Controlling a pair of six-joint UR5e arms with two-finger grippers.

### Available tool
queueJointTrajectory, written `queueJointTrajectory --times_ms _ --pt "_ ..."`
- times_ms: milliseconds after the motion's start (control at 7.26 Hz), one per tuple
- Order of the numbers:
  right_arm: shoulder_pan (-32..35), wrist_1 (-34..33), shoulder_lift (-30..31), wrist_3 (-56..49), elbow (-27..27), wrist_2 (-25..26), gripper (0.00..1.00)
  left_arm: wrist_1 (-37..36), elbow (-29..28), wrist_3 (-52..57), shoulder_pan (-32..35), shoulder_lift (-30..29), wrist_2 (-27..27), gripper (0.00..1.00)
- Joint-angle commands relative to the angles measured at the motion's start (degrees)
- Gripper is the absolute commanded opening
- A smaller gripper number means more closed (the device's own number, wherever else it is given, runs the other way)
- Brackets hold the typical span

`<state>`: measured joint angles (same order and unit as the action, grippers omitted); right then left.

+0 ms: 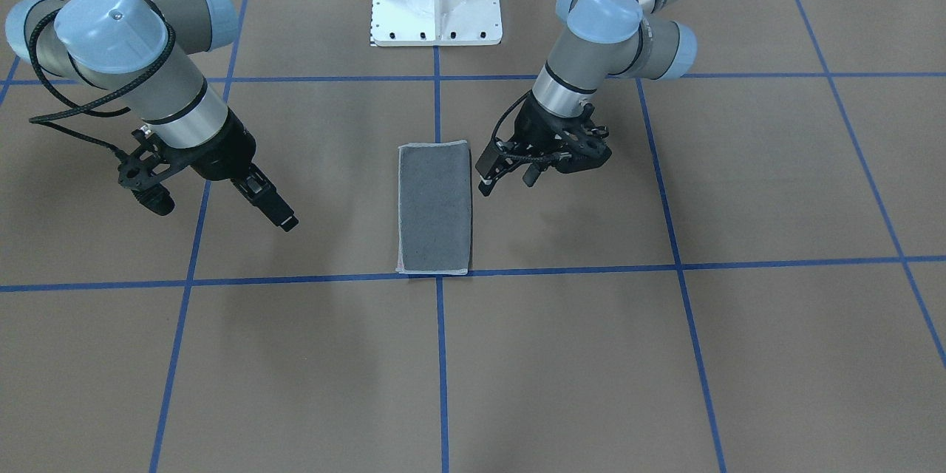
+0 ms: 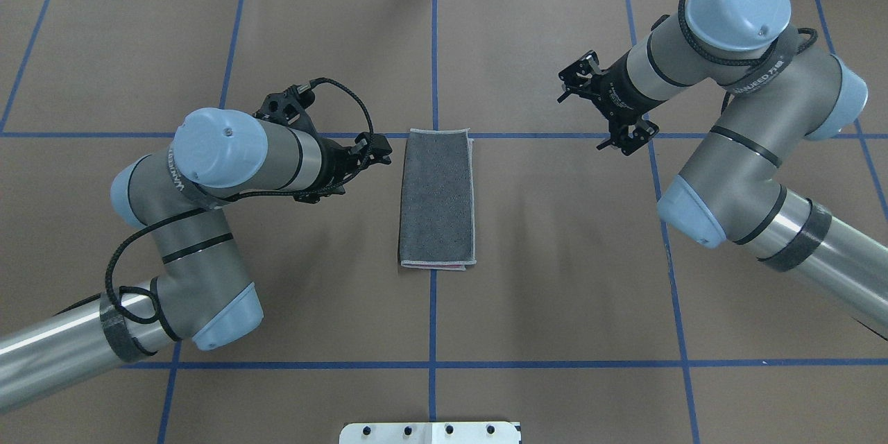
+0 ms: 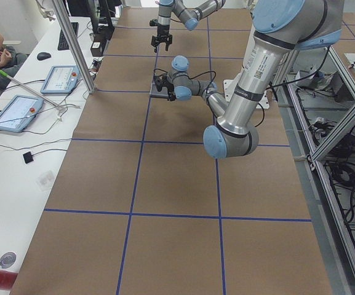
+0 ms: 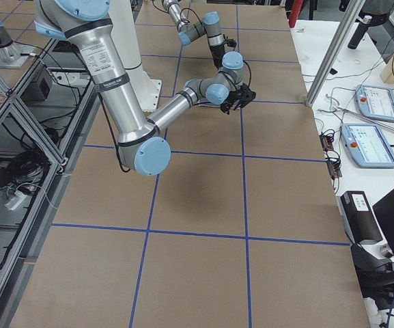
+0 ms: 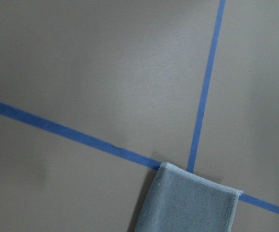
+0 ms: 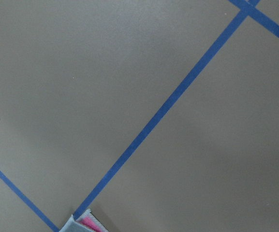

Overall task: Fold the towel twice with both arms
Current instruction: 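Move the left gripper to the towel's near end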

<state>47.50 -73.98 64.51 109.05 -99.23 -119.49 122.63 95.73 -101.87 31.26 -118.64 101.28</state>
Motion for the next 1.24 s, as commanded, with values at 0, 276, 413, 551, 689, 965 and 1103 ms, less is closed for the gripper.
queueJointTrajectory --times_ms 0,276,413,551,689,965,1103 --pt "1.27 -0.02 1.84 -3.74 0.0 -0.04 1.0 -0.29 2.8 -6.47 -4.95 2.62 -5.35 1.0" --pt "1.72 -0.02 2.81 -3.84 0.09 -0.04 1.0 -0.38 2.62 -7.2 -7.71 2.27 -9.26 0.99" --pt "1.72 -0.02 3.07 -3.84 -0.09 -0.3 1.0 -0.38 2.27 -7.29 -8.49 2.1 -9.26 0.93" --pt "1.72 -0.02 3.16 -3.84 0.09 -0.13 1.0 -0.38 1.92 -7.2 -9.63 1.4 -9.17 0.85" --pt "1.72 -0.02 3.16 -3.84 0.35 -0.13 1.0 -0.46 1.4 -7.2 -10.34 1.04 -9.17 0.78" --pt "1.63 -0.02 3.16 -3.84 0.27 -0.21 1.0 -1.69 0.35 -7.2 -10.43 -0.97 -8.74 0.72" --pt "1.63 -0.02 3.16 -3.84 0.35 -0.21 1.0 -1.7 -0.19 -7.29 -10.43 -1.76 -8.65 0.7"
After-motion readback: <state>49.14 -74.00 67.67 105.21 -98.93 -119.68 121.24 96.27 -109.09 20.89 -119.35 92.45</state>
